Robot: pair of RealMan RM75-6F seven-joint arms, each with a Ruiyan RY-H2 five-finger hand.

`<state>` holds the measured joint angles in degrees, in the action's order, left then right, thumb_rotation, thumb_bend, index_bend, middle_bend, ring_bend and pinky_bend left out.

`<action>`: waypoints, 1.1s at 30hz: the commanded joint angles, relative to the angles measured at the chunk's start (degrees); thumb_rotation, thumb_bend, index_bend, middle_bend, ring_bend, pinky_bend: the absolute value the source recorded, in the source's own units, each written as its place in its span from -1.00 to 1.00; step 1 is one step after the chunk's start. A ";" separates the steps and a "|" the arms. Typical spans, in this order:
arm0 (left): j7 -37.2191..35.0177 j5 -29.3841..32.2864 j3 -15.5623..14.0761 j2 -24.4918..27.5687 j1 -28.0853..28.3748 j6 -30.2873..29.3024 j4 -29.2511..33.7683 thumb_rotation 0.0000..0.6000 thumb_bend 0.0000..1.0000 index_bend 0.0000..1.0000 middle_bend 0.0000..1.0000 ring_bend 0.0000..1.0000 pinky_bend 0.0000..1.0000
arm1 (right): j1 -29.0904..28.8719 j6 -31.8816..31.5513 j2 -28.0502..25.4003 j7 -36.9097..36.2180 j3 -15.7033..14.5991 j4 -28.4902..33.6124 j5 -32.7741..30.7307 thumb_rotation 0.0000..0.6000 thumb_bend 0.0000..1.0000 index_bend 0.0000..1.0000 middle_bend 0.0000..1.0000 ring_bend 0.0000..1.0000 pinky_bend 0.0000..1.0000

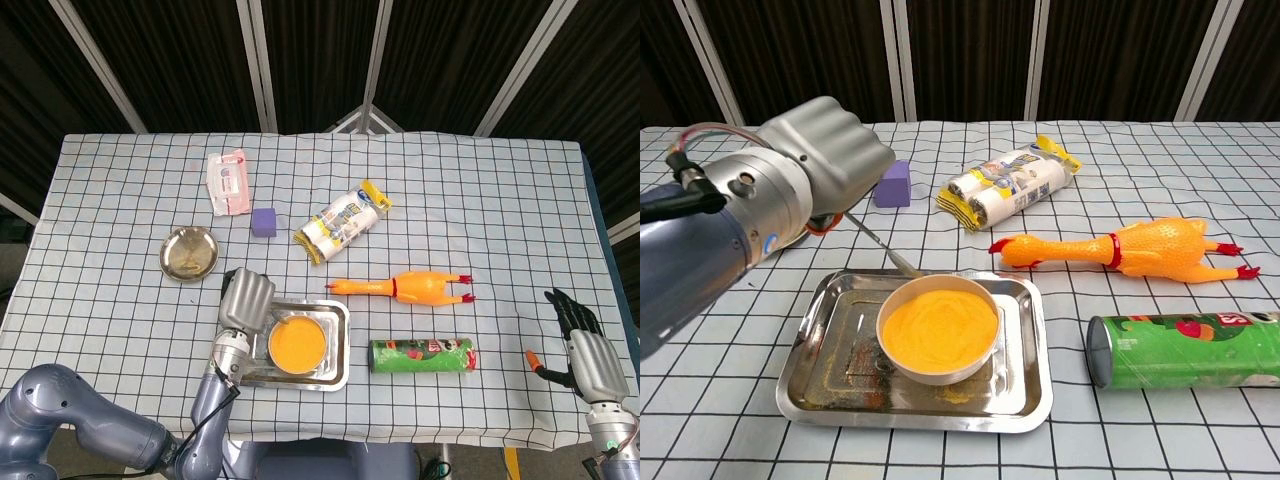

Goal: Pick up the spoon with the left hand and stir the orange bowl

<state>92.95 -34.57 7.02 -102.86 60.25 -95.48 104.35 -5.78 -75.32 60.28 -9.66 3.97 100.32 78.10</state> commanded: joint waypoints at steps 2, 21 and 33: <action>-5.95 -3.93 -1.27 3.29 -2.13 1.94 -4.49 1.00 0.97 0.59 0.98 0.78 0.84 | -0.04 0.11 0.04 0.06 0.00 0.01 -0.08 1.00 -0.26 -1.00 -1.00 -1.00 -1.00; -32.74 -9.19 -2.84 7.21 -10.24 19.40 -32.91 1.00 0.93 0.56 0.97 0.77 0.84 | -0.67 2.90 -0.72 -1.84 0.50 0.86 -3.13 1.00 -0.26 -1.00 -1.00 -1.00 -1.00; -42.62 -9.70 -2.74 4.22 -13.85 29.63 -47.45 1.00 0.81 0.51 0.94 0.75 0.84 | -1.15 4.65 -1.11 -1.54 0.59 1.88 -4.88 1.00 -0.26 -1.00 -1.00 -1.00 -1.00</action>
<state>51.63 -43.93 4.41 -97.70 47.13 -67.56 58.93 -6.86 -70.88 59.20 -11.33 4.59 102.11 73.43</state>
